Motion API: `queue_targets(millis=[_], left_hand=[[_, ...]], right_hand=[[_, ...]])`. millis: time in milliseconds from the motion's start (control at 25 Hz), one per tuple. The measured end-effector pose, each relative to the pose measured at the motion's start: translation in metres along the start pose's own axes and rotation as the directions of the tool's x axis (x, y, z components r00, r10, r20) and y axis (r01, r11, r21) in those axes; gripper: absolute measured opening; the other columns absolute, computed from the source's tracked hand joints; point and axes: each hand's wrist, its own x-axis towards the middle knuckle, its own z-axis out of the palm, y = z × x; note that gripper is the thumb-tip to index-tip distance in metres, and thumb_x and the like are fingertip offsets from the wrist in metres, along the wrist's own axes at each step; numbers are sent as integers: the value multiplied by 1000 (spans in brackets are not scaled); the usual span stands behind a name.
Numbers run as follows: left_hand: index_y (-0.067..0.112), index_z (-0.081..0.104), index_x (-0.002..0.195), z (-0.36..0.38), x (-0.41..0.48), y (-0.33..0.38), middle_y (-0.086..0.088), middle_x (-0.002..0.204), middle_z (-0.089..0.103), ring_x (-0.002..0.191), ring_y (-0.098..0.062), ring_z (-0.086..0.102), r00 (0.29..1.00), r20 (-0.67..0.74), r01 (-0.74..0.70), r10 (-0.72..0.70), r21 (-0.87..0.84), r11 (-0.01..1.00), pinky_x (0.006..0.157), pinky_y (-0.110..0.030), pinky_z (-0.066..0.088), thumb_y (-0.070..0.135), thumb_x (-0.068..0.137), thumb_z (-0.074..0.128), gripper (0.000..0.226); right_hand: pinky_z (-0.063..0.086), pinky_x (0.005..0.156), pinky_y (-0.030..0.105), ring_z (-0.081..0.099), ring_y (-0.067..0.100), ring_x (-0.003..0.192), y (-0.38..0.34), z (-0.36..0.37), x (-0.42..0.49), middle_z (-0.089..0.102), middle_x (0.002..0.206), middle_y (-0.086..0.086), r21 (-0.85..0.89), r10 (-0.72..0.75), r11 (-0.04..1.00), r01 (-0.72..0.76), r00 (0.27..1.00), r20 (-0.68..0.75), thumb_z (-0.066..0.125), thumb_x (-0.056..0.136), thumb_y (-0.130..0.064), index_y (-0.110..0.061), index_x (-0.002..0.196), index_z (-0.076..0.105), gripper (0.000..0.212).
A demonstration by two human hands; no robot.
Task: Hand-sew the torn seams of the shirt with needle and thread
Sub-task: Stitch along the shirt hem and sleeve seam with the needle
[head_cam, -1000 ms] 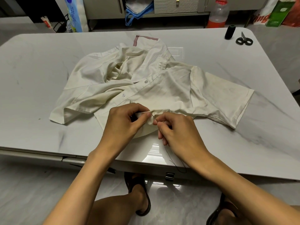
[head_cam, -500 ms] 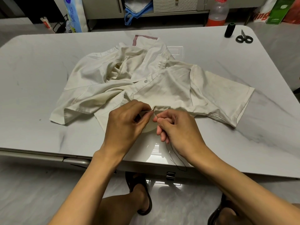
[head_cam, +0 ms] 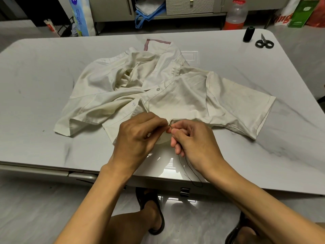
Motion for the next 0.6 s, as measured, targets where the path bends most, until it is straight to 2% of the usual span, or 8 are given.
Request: queue_targets(millis=[160, 240, 400, 600], left_hand=[[8, 73, 86, -1, 0, 0, 1, 79, 68, 69, -9, 56, 996, -11, 92, -92, 24, 995, 64, -14, 42, 9, 88, 77, 4], [8, 73, 89, 0, -1, 0, 2, 81, 67, 69, -6, 56, 987, 0, 159, -159, 5, 987, 66, -10, 40, 10, 88, 76, 4], [8, 74, 90, 3, -2, 0, 2, 82, 67, 69, -5, 56, 986, 55, 156, -156, 0, 988, 64, -13, 43, 8, 88, 76, 3], [8, 75, 90, 3, -3, -3, 3, 81, 66, 68, -2, 52, 986, 34, 164, -164, 1, 986, 64, -10, 40, 6, 85, 78, 6]], right_hand=[[41, 48, 22, 52, 11, 46, 0, -1, 1, 63, 57, 0, 22, -17, 1000, 17, 1000, 3, 54, 95, -7, -13, 86, 68, 17], [42, 47, 22, 54, 11, 47, 1, 0, 1, 64, 59, 1, 16, -26, 1000, 26, 1000, 0, 54, 95, -6, -13, 87, 68, 18], [43, 47, 20, 57, 13, 49, 4, 0, 2, 65, 61, 3, 29, -32, 999, 32, 999, 15, 52, 96, -4, -12, 89, 68, 19], [48, 52, 25, 60, 18, 53, 7, 2, 1, 66, 66, 7, 174, 30, 984, -39, 998, 56, 47, 94, 5, -5, 100, 57, 15]])
